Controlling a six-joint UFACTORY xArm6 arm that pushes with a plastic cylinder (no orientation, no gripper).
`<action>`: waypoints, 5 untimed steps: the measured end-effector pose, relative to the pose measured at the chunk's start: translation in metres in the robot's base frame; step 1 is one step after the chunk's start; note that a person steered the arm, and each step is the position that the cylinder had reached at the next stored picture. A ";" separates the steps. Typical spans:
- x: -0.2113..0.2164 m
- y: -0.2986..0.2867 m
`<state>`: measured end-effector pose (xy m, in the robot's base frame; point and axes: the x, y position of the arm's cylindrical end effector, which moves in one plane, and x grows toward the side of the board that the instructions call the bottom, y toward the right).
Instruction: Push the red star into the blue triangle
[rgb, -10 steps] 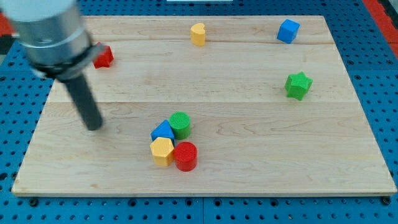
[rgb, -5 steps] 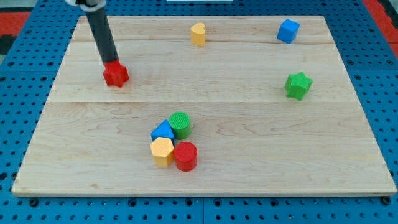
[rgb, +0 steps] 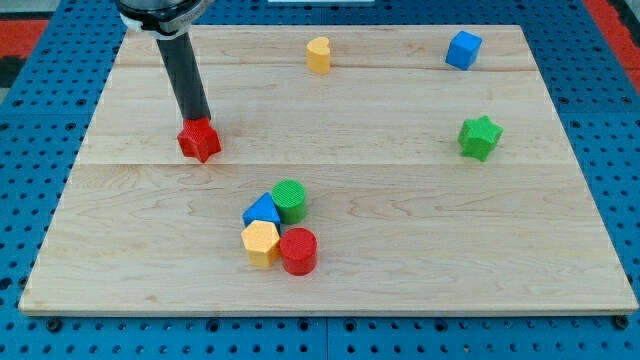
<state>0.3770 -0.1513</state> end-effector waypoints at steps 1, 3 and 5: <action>0.003 0.000; 0.019 -0.016; 0.044 0.023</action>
